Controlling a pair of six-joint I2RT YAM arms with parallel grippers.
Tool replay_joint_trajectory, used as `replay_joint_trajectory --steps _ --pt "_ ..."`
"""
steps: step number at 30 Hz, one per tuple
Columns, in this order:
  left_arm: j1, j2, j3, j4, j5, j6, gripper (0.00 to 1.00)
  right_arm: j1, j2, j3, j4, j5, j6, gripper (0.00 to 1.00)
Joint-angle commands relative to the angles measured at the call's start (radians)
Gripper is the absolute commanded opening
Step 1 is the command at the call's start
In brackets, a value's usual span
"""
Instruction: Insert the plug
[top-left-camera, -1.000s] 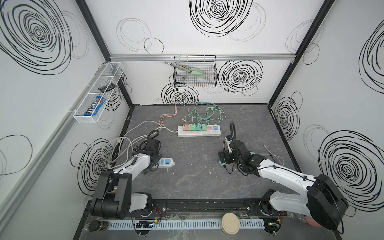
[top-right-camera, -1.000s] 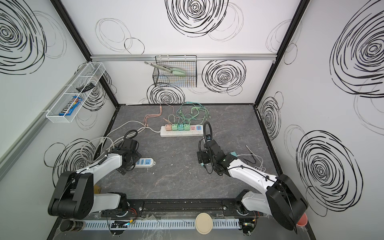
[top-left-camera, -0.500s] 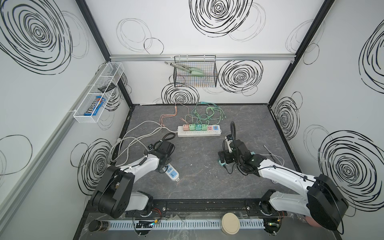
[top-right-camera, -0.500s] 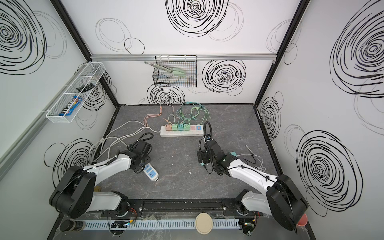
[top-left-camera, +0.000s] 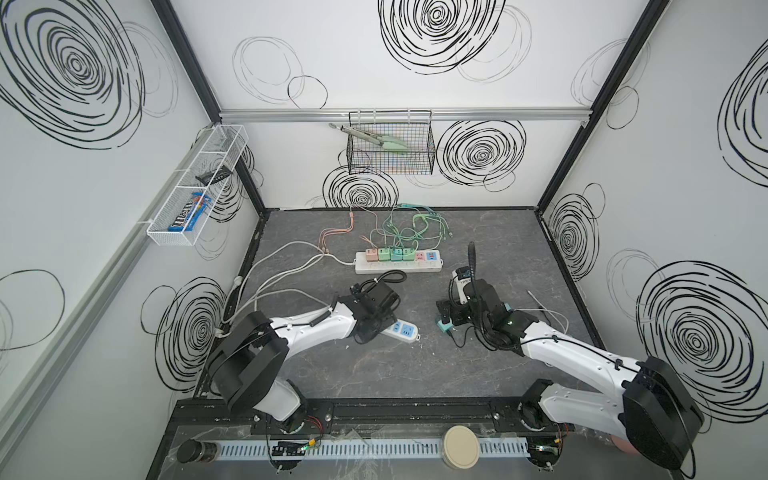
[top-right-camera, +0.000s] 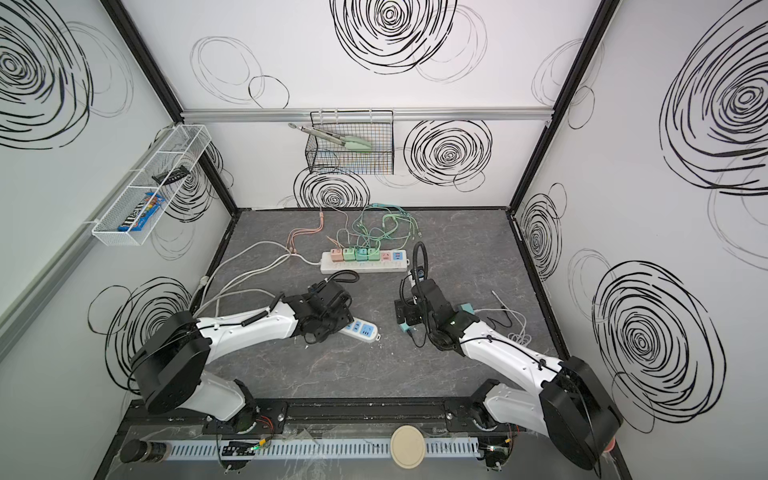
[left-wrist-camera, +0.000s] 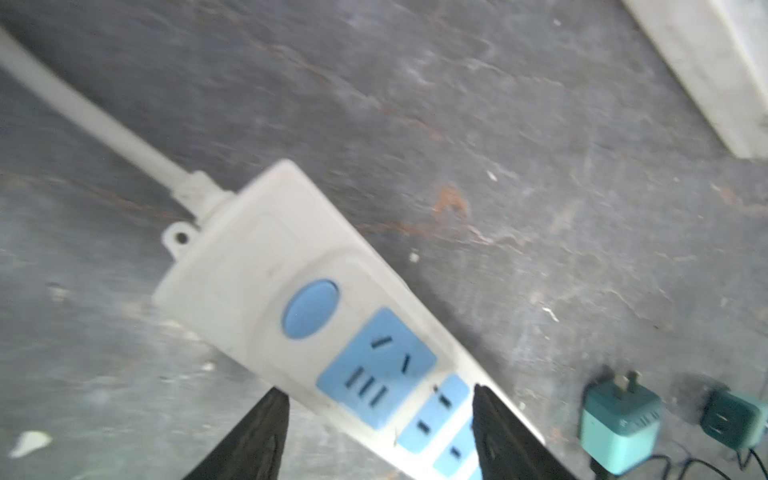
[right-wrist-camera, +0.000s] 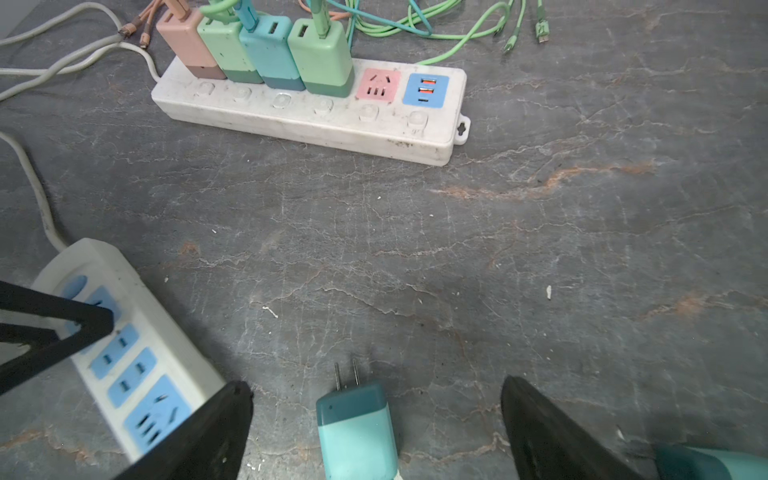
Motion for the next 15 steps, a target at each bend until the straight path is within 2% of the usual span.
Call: replay_joint_trajectory --steps 1,4,8,11,13,14,15 --pt "-0.028 0.026 0.054 0.006 0.006 -0.018 0.77 -0.005 -0.023 -0.022 0.044 -0.042 -0.010 0.97" --pt "-0.023 0.005 0.051 -0.009 -0.014 -0.016 0.91 -0.003 -0.015 -0.028 0.060 -0.112 -0.034 0.97" --pt "0.021 -0.077 0.028 -0.028 -0.094 0.049 0.97 0.000 0.005 -0.038 0.095 -0.252 -0.111 0.97" --pt "0.090 -0.161 0.013 -0.005 -0.149 0.214 1.00 0.000 0.020 -0.021 0.076 -0.244 -0.067 0.97" --pt "0.122 -0.228 -0.032 0.053 -0.215 0.359 0.96 -0.007 0.022 -0.021 0.062 -0.193 -0.003 0.97" --pt "0.156 -0.257 -0.060 0.092 -0.207 0.406 0.96 -0.016 0.021 -0.023 0.051 -0.182 0.019 0.97" --pt "0.205 -0.291 -0.109 0.162 -0.154 0.457 0.96 -0.029 0.022 -0.028 0.035 -0.176 0.041 0.97"
